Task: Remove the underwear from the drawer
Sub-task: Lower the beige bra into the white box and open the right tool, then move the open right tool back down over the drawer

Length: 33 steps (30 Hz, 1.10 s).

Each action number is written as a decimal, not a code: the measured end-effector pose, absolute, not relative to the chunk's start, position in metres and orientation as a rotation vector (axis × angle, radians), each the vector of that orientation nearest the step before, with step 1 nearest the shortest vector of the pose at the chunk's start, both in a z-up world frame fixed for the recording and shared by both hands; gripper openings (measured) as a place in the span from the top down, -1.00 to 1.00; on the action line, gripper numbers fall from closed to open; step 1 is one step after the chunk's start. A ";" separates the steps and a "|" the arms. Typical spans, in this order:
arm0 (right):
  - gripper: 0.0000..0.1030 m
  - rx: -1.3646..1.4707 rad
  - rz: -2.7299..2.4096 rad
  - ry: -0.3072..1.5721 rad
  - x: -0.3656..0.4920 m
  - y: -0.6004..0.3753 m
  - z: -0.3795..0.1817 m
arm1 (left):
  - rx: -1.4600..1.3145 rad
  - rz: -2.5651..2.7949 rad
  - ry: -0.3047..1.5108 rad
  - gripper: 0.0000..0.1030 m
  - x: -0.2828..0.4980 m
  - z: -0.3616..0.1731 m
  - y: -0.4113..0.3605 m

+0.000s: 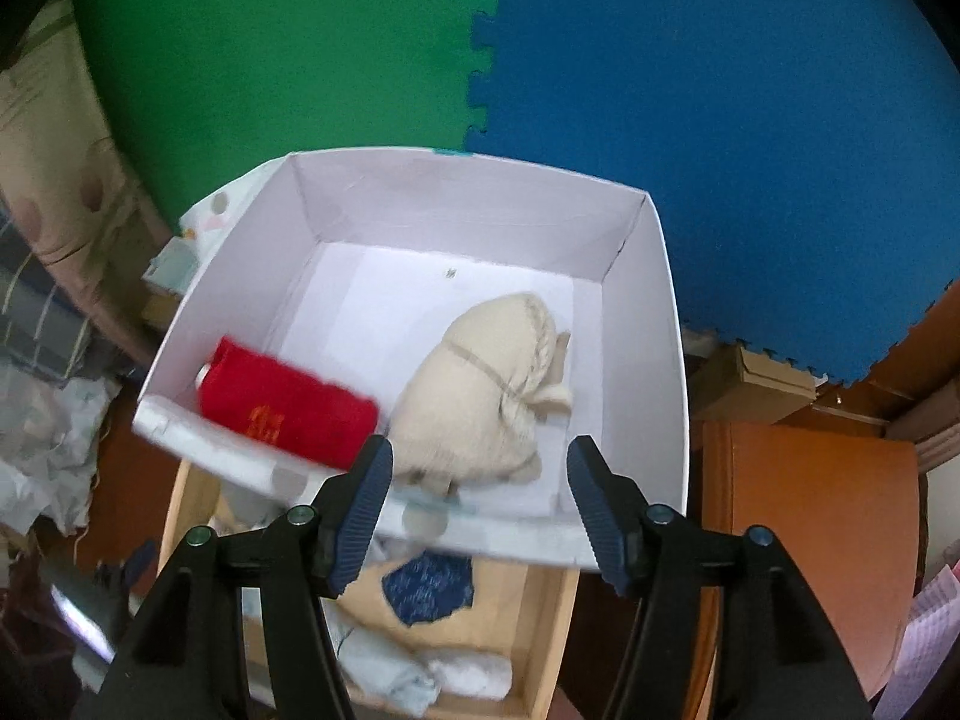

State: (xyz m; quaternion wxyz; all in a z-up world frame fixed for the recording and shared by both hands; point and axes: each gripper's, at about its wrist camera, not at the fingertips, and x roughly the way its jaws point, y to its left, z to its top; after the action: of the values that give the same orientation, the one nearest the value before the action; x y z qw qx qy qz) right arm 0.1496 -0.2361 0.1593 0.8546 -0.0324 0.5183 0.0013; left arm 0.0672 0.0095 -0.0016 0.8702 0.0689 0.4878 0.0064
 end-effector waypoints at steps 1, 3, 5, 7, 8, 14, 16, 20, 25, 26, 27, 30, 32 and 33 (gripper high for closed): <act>-0.13 -0.070 0.009 1.094 0.143 -0.235 0.160 | 0.145 0.013 1.023 -0.36 0.067 -0.002 0.010; -0.13 -0.071 0.018 1.104 0.130 -0.235 0.159 | 0.147 0.012 1.029 -0.36 0.068 -0.003 0.010; -0.13 -0.070 0.028 1.118 0.118 -0.236 0.155 | 0.151 0.012 1.032 -0.36 0.068 -0.003 0.010; -0.13 -0.067 0.039 1.134 0.103 -0.237 0.148 | 0.153 0.015 1.032 -0.36 0.068 -0.003 0.010; -0.13 -0.067 0.046 1.140 0.098 -0.237 0.145 | 0.152 0.014 1.033 -0.36 0.068 -0.003 0.010; -0.13 -0.067 0.062 1.209 0.071 -0.241 0.110 | 0.154 0.014 1.038 -0.36 0.068 -0.004 0.011; -0.13 -0.060 0.059 1.243 0.067 -0.244 0.093 | 0.155 0.012 1.038 -0.36 0.068 -0.004 0.011; -0.13 -0.062 0.050 1.304 0.061 -0.247 0.064 | 0.159 0.012 1.040 -0.36 0.068 -0.005 0.010; -0.13 -0.055 0.051 1.365 0.058 -0.247 0.036 | 0.157 0.009 1.043 -0.36 0.069 -0.005 0.009; -0.13 -0.060 0.054 1.376 0.058 -0.247 0.032 | 0.157 0.009 1.044 -0.36 0.069 -0.005 0.009; -0.13 -0.066 0.054 1.387 0.058 -0.246 0.027 | 0.156 0.009 1.044 -0.36 0.069 -0.005 0.009; -0.13 -0.076 0.060 1.418 0.057 -0.244 0.014 | 0.155 0.005 1.045 -0.36 0.069 -0.006 0.010; -0.13 -0.085 0.065 1.446 0.058 -0.244 0.003 | 0.155 0.005 1.045 -0.36 0.069 -0.006 0.010; -0.12 -0.094 0.067 1.462 0.059 -0.244 -0.003 | 0.154 0.005 1.046 -0.36 0.069 -0.006 0.010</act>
State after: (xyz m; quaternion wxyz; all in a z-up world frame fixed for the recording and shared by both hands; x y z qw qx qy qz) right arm 0.0585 -0.2440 -0.0028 0.7430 -0.0428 0.6672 0.0306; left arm 0.0690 0.0101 -0.0059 0.8634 0.0733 0.4992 0.0025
